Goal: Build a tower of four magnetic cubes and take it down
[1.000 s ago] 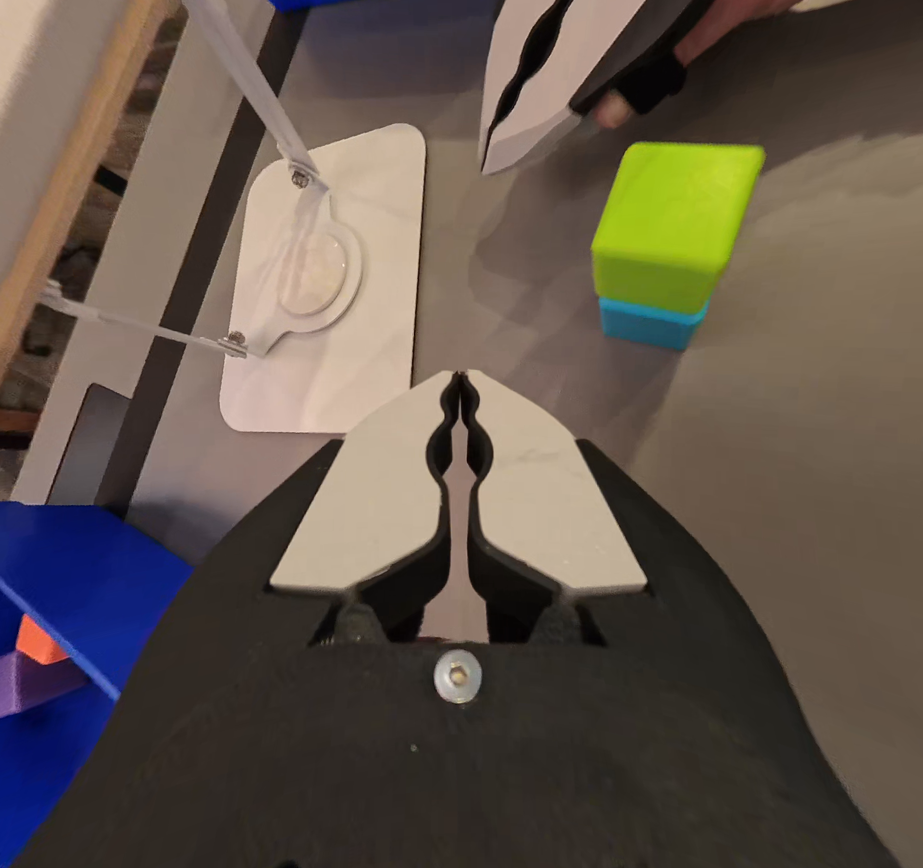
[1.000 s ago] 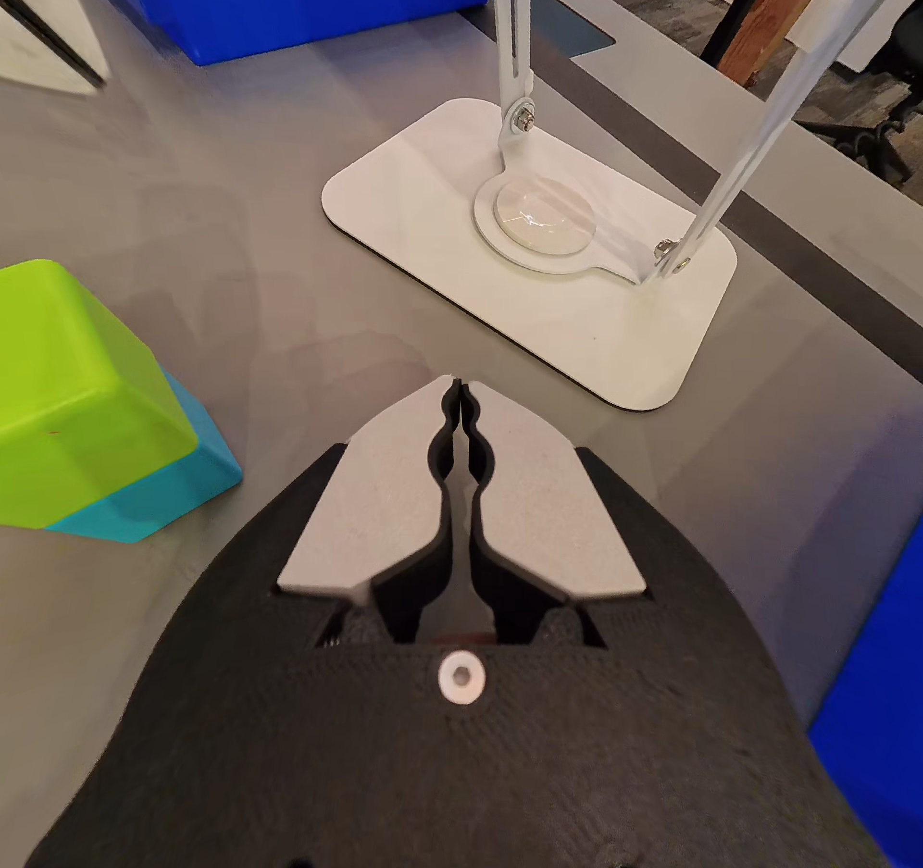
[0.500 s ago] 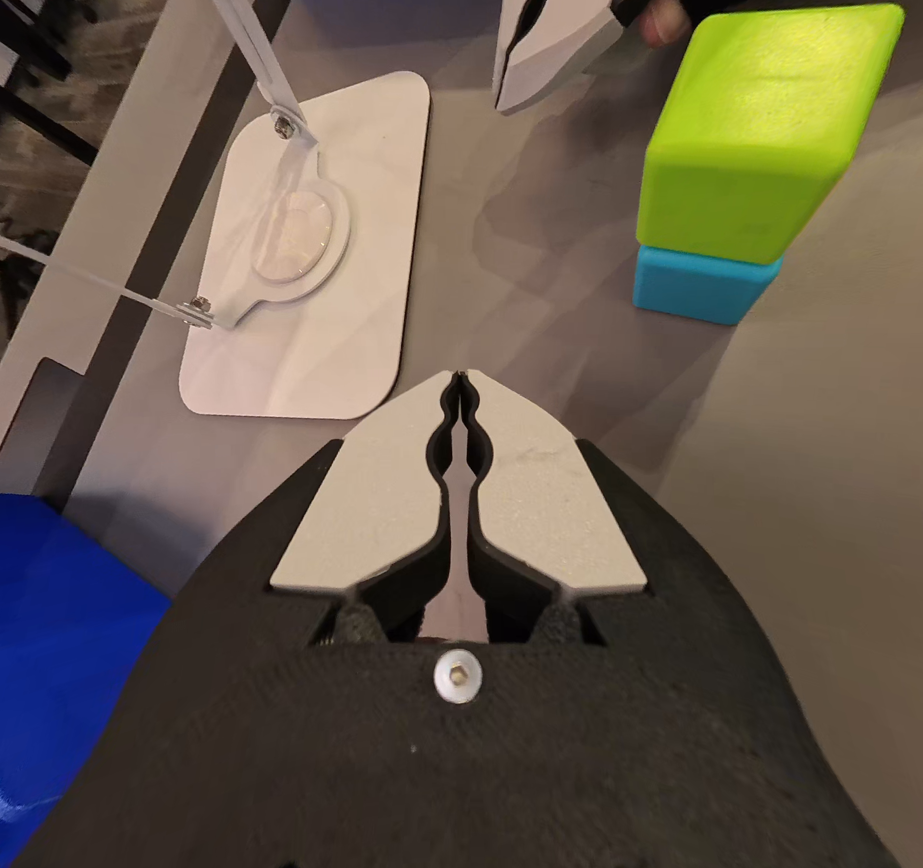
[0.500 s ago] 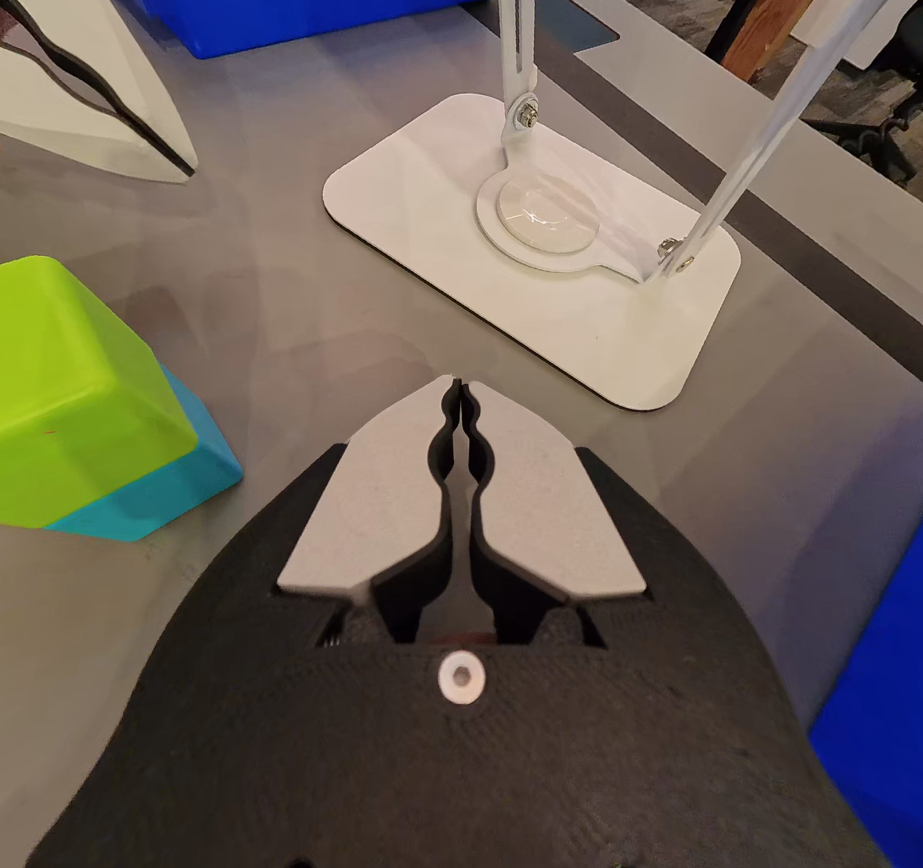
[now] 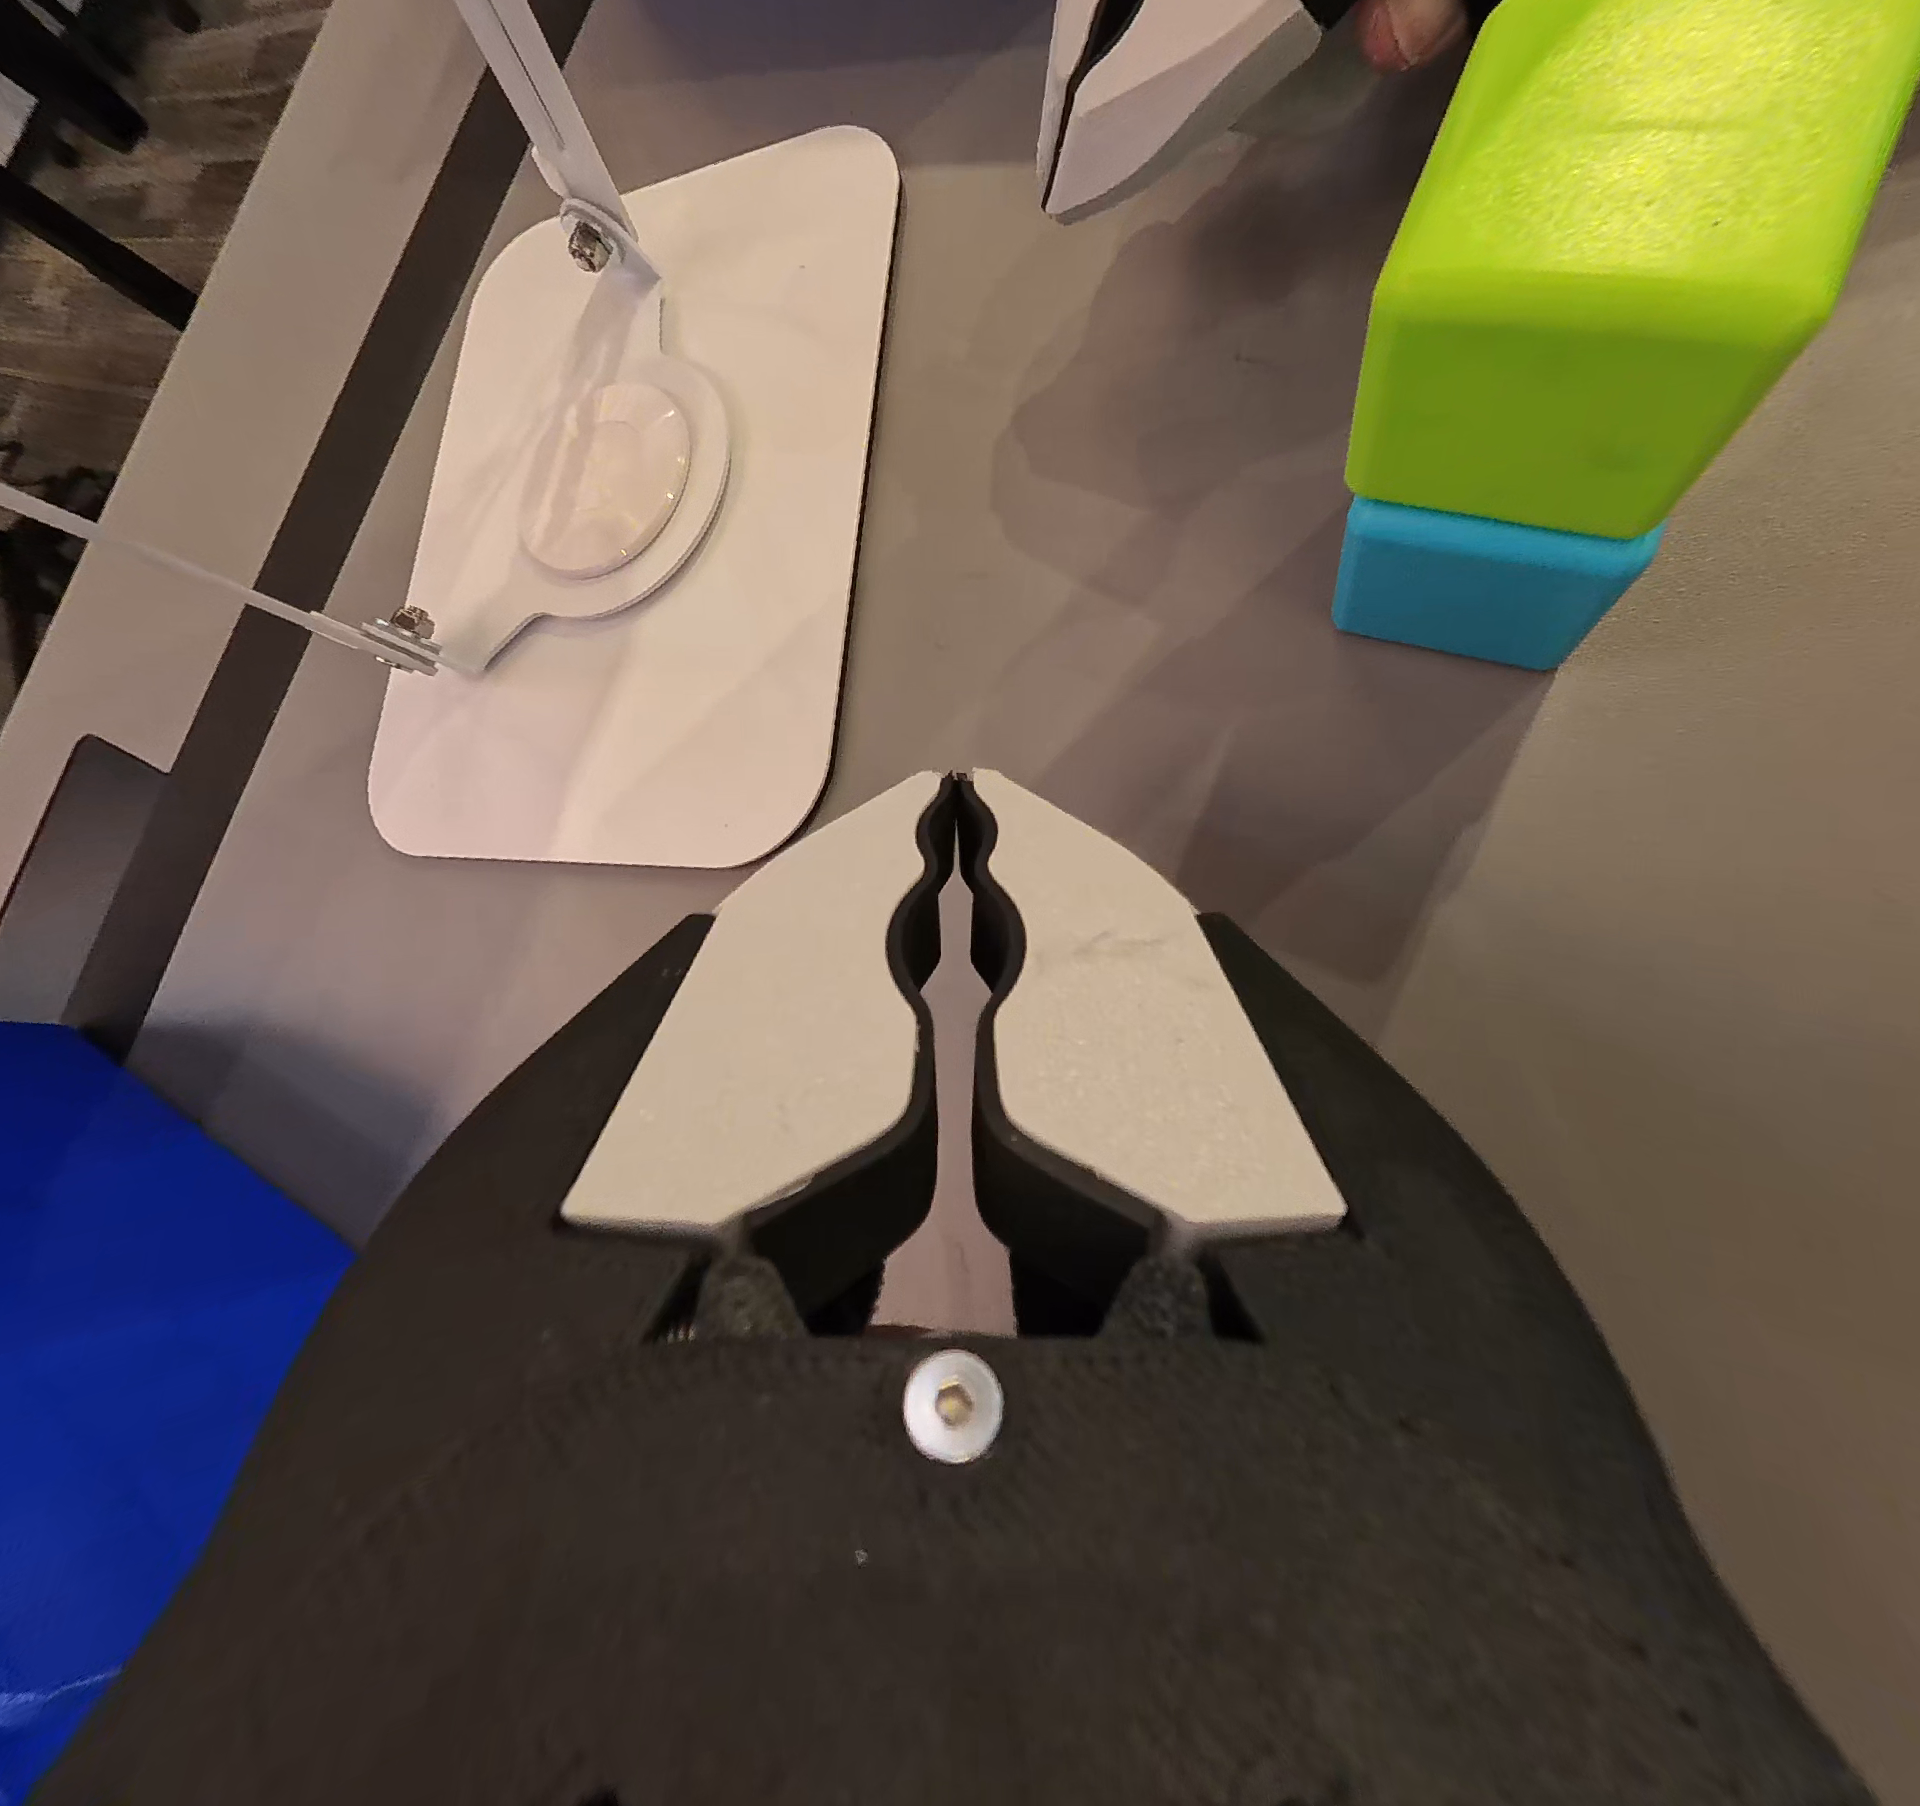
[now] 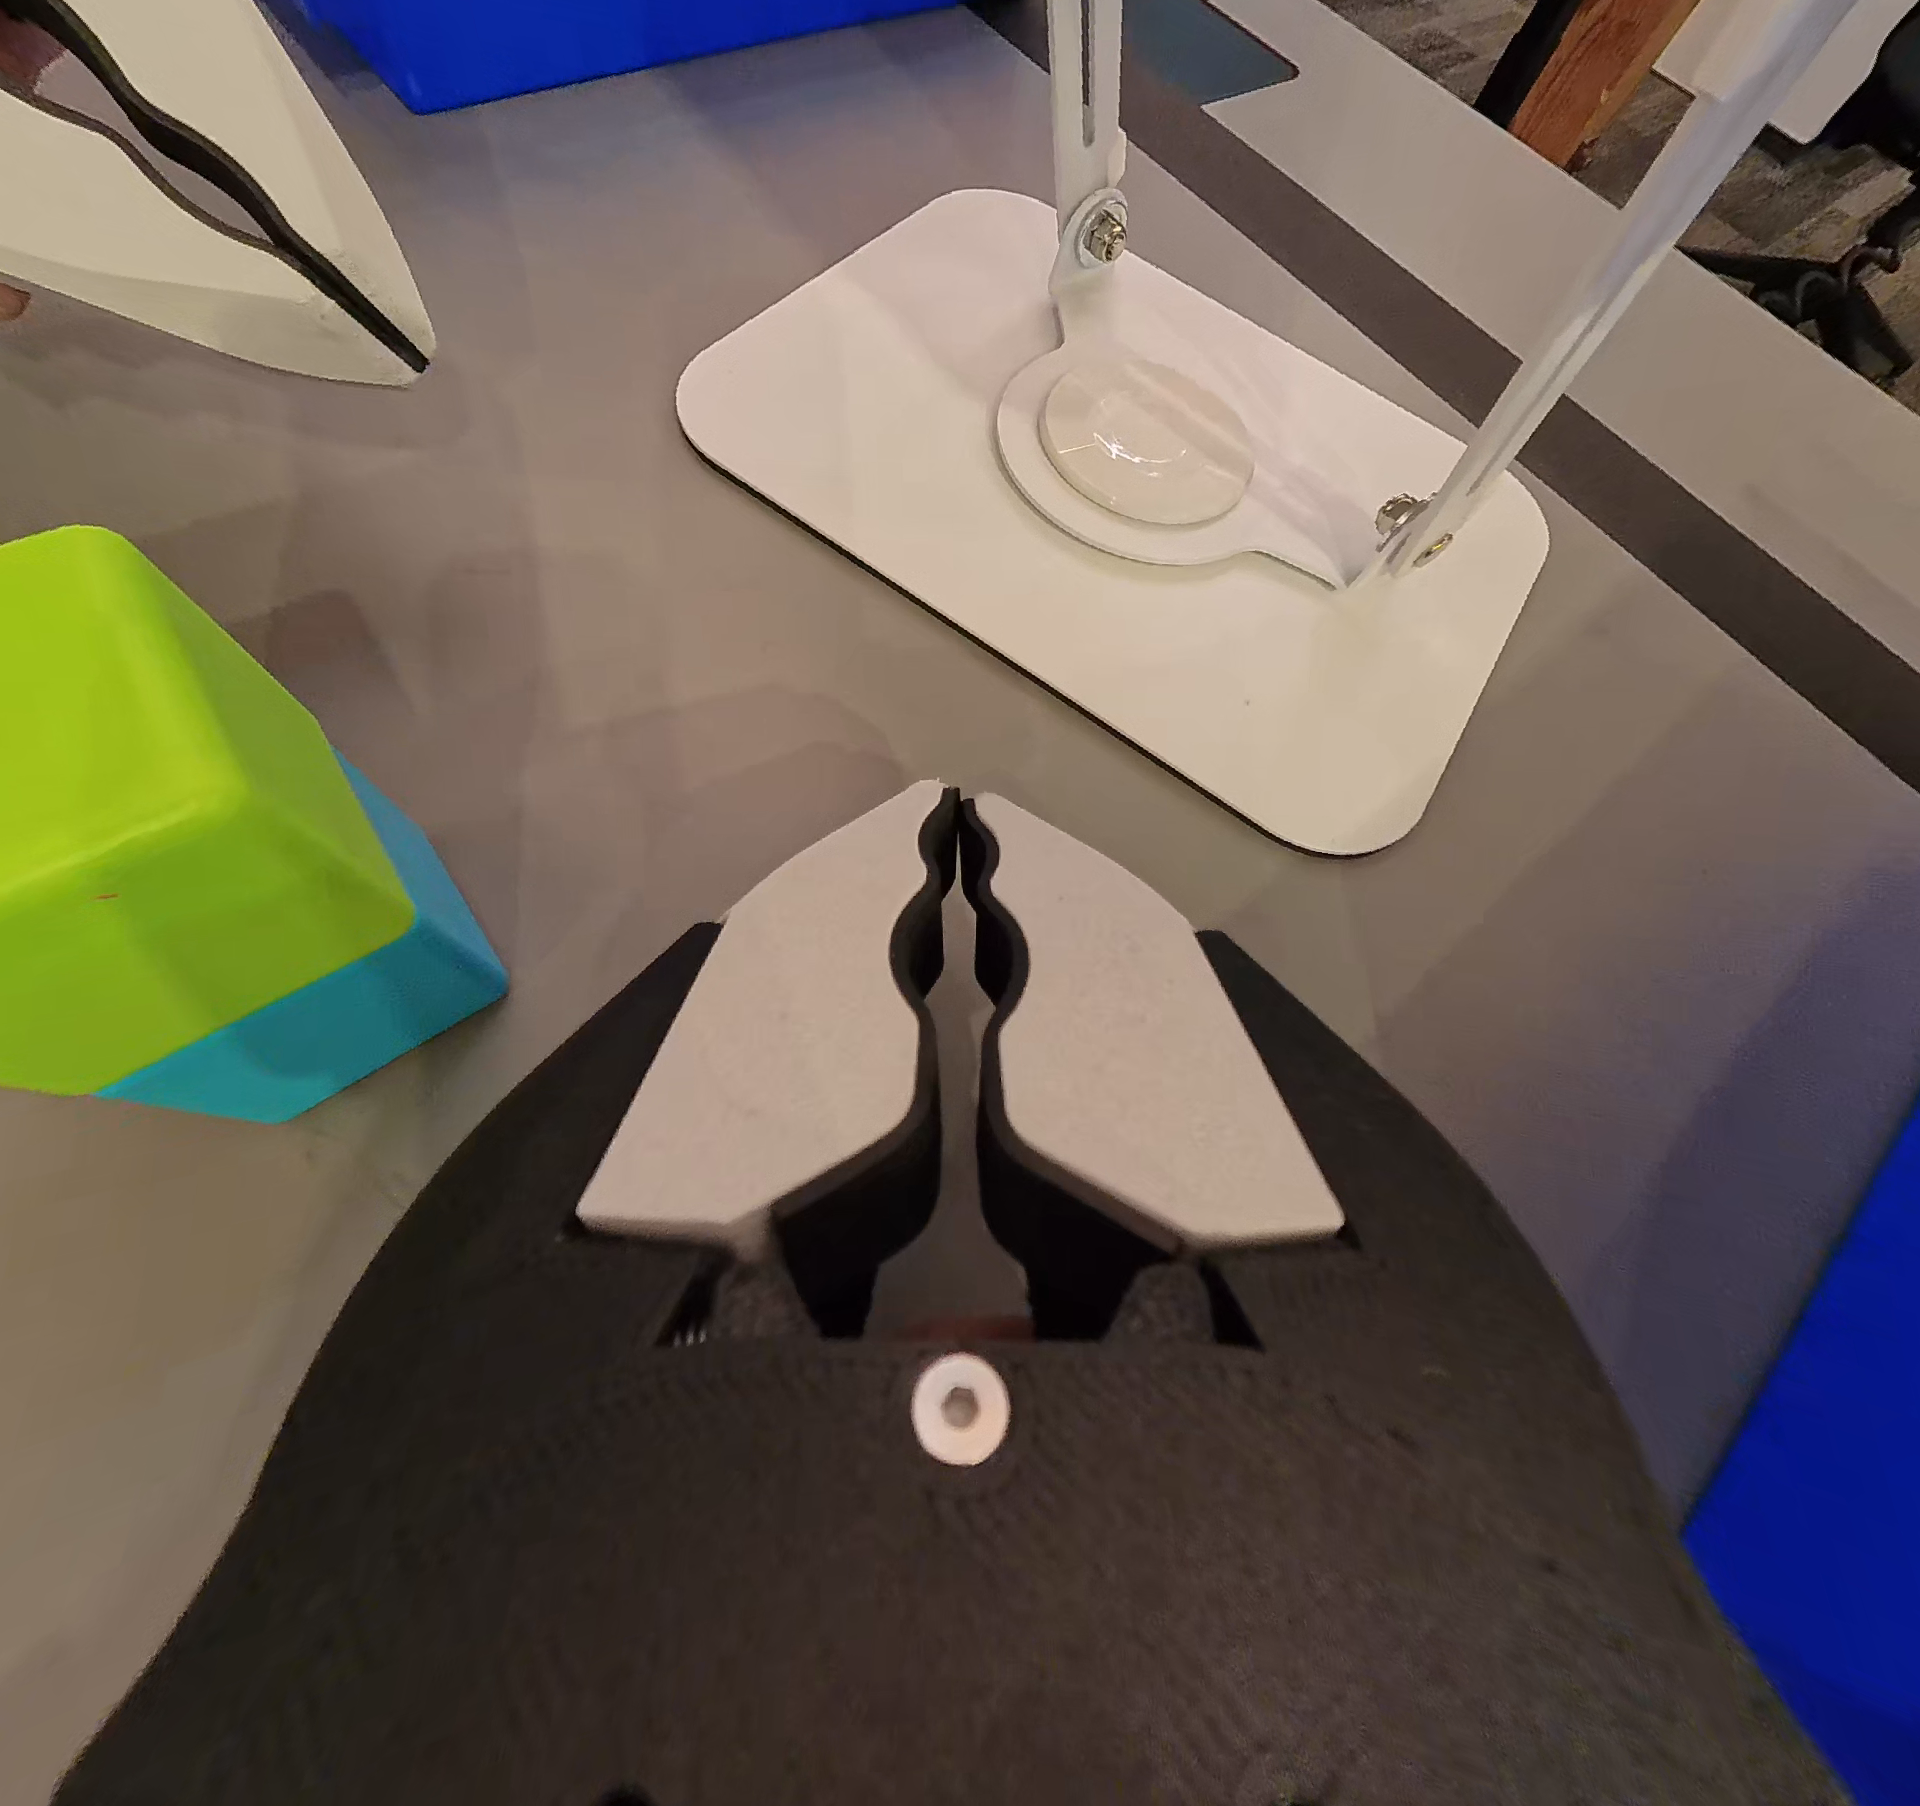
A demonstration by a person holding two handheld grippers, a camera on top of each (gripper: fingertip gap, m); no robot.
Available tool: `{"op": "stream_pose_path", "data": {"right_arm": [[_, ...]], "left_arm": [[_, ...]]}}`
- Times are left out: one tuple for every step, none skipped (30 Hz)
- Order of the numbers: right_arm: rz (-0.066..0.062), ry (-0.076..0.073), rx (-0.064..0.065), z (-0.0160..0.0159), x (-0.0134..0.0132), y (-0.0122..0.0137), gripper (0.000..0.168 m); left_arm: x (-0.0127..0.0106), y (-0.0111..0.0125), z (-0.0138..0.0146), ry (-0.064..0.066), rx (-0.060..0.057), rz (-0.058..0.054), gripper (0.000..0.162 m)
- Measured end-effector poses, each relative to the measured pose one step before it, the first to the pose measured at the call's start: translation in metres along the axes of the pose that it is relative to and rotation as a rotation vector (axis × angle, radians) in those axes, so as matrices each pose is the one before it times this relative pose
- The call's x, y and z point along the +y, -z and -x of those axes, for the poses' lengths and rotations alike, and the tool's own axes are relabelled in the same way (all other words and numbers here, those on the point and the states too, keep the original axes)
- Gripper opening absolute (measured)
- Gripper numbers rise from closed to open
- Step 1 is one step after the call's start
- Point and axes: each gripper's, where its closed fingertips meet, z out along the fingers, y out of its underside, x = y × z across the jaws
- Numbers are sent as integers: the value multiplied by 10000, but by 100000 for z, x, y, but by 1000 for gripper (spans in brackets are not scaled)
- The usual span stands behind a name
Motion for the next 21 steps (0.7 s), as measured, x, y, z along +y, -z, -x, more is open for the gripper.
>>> {"op": "stream_pose_path", "data": {"right_arm": [[0, -4, -4, 1, -2, -6, 0], [0, 1, -6, 7, 0, 0, 0], [2, 4, -7, 6, 3, 2, 0], [5, 1, -2, 9, 10, -8, 0], [3, 0, 3, -5, -4, -10, 0], [2, 2, -2, 1, 2, 1, 0], [0, 0, -4, 6, 0, 0, 0], [-6, -4, -2, -8, 2, 7, 0], [-8, -5, 2, -7, -14, 5, 0], [3, 2, -2, 8, -1, -4, 0], [12, 9, -4, 15, 22, -14, 0], [1, 10, -2, 9, -1, 1, 0], [-9, 2, 1, 3, -17, 5, 0], [0, -5, -1, 5, 0, 0, 0], [5, -4, -2, -2, 3, -3, 0], [-6, -3, 0, -5, -3, 2, 0], [-4, -5, -6, 4, -8, 8, 0], [3, -2, -8, 5, 1, -4, 0], [-6, 8, -1, 10, -2, 8, 0], [-10, 10, 7, 5, -13, 17, 0], [3, 9, 0, 8, 3, -14, 0]], "left_arm": [[23, -5, 14, -24, -12, 14, 0], [35, -18, -49, -1, 35, 18, 0], [37, -29, -22, 18, 26, 13, 0], [85, -35, 93, 51, -48, 44, 0], [62, -22, 34, 23, -3, 27, 0], [0, -7, -56, -7, 49, -17, 0], [-70, 18, -27, -12, 16, -61, 0], [-56, 27, 4, 5, -1, -45, 0], [22, 14, 12, 11, -10, 33, 0], [-6, 41, 30, -20, -25, 11, 0], [-99, 67, 38, -16, -28, -69, 0], [-68, 47, 6, 25, 2, -39, 0], [19, 33, 60, 32, -15, 23, 0], [-10, 54, 72, -7, -30, -4, 0], [-59, 100, 77, -18, -25, -39, 0], [-56, 142, 111, 32, -17, -45, 0], [-68, 189, 112, 44, 2, -44, 0], [-98, 240, 139, 19, 1, -56, 0], [-172, 315, 90, 46, 59, -109, 0], [-207, 400, 108, 84, 93, -116, 0], [-218, 519, 311, 47, -31, -103, 0]]}}
